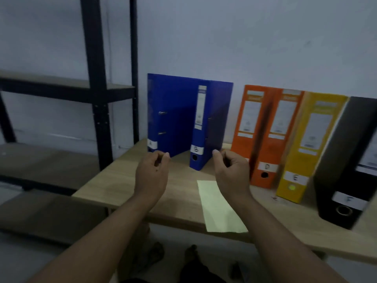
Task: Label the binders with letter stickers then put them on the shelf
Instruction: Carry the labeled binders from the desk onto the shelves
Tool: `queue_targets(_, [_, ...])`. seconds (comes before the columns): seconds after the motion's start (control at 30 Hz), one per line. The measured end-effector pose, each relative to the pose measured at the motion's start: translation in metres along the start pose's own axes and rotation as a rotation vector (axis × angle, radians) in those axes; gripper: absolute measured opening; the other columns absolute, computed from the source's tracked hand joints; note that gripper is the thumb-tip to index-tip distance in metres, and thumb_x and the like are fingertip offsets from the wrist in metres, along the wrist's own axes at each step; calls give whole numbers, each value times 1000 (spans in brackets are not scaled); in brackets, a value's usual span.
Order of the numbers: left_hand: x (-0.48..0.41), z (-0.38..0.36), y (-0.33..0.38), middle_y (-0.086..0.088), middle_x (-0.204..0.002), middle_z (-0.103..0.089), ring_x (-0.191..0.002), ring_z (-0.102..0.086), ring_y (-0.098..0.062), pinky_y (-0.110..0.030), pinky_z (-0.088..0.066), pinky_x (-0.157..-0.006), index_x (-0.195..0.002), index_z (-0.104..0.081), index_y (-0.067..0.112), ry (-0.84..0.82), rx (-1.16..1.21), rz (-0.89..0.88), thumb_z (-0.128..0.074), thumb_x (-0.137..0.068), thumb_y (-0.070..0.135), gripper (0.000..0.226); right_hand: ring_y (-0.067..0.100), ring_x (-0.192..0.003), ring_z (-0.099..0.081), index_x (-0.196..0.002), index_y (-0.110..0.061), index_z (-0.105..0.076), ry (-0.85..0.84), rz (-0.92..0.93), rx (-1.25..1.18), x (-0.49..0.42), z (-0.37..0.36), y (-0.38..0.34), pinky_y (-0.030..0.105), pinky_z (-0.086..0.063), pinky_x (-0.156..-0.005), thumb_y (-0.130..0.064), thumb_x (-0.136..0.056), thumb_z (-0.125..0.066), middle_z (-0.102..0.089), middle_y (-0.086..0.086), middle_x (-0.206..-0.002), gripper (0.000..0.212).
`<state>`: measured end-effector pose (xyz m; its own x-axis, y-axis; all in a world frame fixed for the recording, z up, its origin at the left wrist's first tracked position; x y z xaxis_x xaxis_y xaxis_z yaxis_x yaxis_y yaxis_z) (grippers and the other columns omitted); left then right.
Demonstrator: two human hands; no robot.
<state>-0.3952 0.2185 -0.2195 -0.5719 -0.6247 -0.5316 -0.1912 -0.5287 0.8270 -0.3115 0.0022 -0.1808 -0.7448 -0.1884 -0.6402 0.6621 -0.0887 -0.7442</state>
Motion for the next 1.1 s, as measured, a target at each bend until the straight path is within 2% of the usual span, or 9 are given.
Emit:
queue_targets(0.13, [-30, 23, -38, 9, -102, -64, -94, -61, -8, -32, -51, -78, -105, -63, 30, 13, -16, 32, -61, -104, 42, 12, 11, -79, -65, -84, -21, -66, -130, 2, -23, -14, -62, -5, 22, -51, -64, -33, -108, -63, -67, -5, -78, 27])
queue_targets(0.27, [-61, 30, -78, 9, -132, -57, -120, -56, -10, -36, -52, -98, -139, -50, 26, -75, -50, 87, -68, -99, 49, 50, 3, -92, -69, -114, -29, -68, -212, -66, -43, -34, -117, -4, 26, -59, -79, -42, -107, -62, -71, -12, -98, 16])
queue_targets(0.53, [-104, 13, -120, 0, -170, -32, -154, -34, -17, -36, -36, -119, -166, -25, 22, -199, 175, 227, -46, -111, 48, 65, 11, -140, -46, -166, -35, -28, -227, -275, -63, -84, -184, 26, 44, -52, -113, -60, -101, -63, -43, -9, -160, 77])
queue_targets(0.7, [-123, 2, -128, 19, -158, -49, -144, -46, 0, -31, -41, -120, -160, -39, 37, -323, 272, 230, -36, -113, 48, 49, 24, -155, -38, -170, -39, -9, -235, -320, -14, -103, -212, 47, 58, -44, -120, -95, -67, -64, -29, -6, -174, 129])
queue_targets(0.77, [-123, -3, -130, 41, -126, -64, -119, -55, 22, -9, -48, -99, -139, -52, 49, -386, 265, 215, -32, -116, 40, 32, 26, -157, -34, -170, -38, -3, -252, -343, 12, -110, -222, 54, 59, -40, -122, -96, -66, -66, -26, -3, -175, 134])
queue_targets(0.83, [-122, -4, -131, 44, -111, -65, -104, -56, 30, -4, -44, -86, -128, -53, 55, -391, 253, 223, -31, -116, 39, 30, 28, -154, -39, -169, -39, -5, -271, -372, 12, -114, -230, 59, 61, -41, -121, -100, -60, -66, -33, -1, -172, 139])
queue_targets(0.9, [-123, -4, -132, 38, -115, -66, -106, -58, 26, -3, -44, -85, -130, -56, 53, -393, 248, 221, -31, -116, 41, 30, 26, -139, -55, -167, -36, -15, -282, -412, -33, -116, -236, 63, 58, -48, -115, -99, -62, -65, -51, -3, -157, 133])
queue_targets(1.0, [-123, -6, -131, 27, -124, -69, -112, -63, 13, -2, -46, -82, -134, -58, 50, -400, 225, 201, -34, -115, 42, 32, 20, -117, -66, -158, -41, -30, -311, -413, -66, -111, -236, 64, 54, -56, -106, -87, -86, -58, -64, -7, -132, 90])
queue_targets(1.1, [-120, -4, -126, 17, -135, -63, -115, -61, 8, -9, -46, -86, -129, -55, 57, -404, 209, 198, -40, -112, 47, 25, 20, -116, -68, -154, -47, -33, -364, -374, -78, -104, -234, 62, 52, -57, -104, -85, -92, -52, -66, -6, -131, 75])
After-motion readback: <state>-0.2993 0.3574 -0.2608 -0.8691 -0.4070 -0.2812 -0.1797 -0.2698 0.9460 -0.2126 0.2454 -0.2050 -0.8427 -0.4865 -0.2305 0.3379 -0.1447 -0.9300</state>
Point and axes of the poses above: each hand's wrist, its own x-axis away from the middle knuckle, its own z-axis out of the back of the hand, y = z × x, the point moved 5 cm from there along -x, towards the middle knuckle
